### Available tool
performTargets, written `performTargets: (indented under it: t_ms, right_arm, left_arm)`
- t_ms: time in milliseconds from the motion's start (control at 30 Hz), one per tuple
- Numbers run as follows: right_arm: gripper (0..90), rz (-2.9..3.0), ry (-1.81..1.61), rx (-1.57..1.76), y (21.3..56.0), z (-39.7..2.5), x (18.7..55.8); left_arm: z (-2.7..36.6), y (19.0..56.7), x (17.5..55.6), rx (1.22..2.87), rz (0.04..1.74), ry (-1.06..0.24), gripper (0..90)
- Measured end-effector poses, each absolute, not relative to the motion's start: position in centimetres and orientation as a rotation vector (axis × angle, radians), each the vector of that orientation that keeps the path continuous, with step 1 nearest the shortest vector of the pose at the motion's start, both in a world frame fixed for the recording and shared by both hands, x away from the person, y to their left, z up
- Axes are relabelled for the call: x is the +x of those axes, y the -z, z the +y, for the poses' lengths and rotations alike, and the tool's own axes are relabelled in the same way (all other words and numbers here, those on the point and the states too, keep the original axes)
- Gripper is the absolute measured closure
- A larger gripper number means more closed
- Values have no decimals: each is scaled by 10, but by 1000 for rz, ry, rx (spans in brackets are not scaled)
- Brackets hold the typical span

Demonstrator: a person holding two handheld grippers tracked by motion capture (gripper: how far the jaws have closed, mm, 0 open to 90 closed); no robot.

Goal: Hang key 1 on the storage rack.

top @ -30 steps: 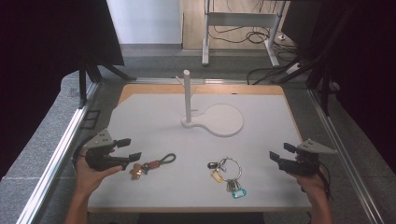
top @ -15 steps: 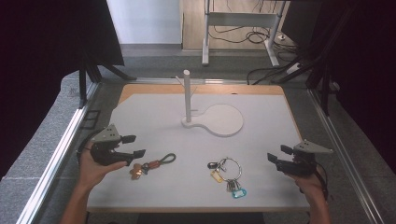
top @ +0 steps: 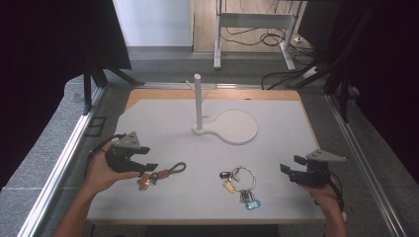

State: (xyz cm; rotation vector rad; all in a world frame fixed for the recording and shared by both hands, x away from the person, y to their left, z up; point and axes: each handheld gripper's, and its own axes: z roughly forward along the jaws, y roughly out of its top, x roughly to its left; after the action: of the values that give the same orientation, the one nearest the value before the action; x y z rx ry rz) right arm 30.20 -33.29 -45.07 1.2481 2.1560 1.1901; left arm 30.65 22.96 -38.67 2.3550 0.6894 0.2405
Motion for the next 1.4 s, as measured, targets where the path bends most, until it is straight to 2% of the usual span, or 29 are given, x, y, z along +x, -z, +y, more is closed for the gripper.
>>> performTargets:
  t_ms: [267, 600, 867, 1067, 1400]
  right_arm:
    - [292, 2170, -1178, 1246, 453, -331, 303]
    - [293, 2180, -1163, 1260, 457, -330, 305]
    - [292, 2221, -1138, 1255, 462, -324, 307]
    - [292, 2228, -1132, 1258, 464, -323, 307]
    - [292, 2239, -1123, 1263, 466, -322, 308]
  left_arm:
    - [226, 393, 321, 2396, 694, -145, 343]
    - [221, 400, 333, 2429, 707, -85, 365]
    - [202, 414, 334, 2567, 641, -37, 371]
    - [188, 425, 337, 2702, 561, -27, 424]
    - [177, 438, 346, 2807, 516, 9, 469]
